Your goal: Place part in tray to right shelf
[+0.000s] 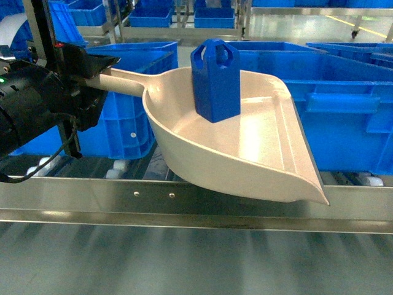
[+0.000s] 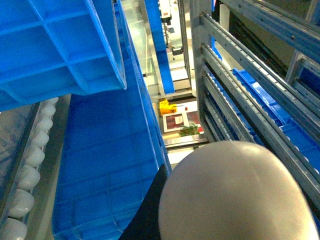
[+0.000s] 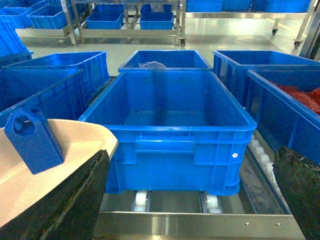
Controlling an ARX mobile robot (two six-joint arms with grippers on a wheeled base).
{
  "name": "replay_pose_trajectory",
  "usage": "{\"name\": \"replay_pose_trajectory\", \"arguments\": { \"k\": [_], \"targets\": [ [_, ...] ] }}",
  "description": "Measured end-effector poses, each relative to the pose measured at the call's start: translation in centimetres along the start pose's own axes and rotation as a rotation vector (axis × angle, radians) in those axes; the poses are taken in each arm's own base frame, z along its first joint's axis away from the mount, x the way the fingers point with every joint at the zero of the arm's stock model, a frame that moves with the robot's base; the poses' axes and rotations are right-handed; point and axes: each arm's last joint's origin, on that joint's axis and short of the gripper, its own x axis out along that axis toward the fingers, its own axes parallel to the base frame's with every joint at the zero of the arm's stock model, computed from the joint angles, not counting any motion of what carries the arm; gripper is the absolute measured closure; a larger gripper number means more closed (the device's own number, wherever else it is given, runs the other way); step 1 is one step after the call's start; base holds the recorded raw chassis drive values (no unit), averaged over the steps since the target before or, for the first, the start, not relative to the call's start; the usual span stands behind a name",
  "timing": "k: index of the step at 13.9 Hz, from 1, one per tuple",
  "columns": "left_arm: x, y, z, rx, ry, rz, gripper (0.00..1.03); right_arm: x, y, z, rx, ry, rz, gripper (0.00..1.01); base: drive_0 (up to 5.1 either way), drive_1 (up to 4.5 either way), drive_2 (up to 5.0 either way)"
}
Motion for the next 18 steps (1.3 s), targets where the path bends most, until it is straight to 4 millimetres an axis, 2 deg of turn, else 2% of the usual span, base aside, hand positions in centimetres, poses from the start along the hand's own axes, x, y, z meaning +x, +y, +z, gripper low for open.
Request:
{"name": "replay_pose_trajectory", "arguments": {
  "k": [18],
  "targets": [
    [0.0, 0.0, 0.0, 0.0, -0.001, 0.0, 0.89, 0.0, 0.0, 0.0, 0.0, 0.0, 0.0, 0.03, 0.0, 0.0, 0.0]
  ]
}}
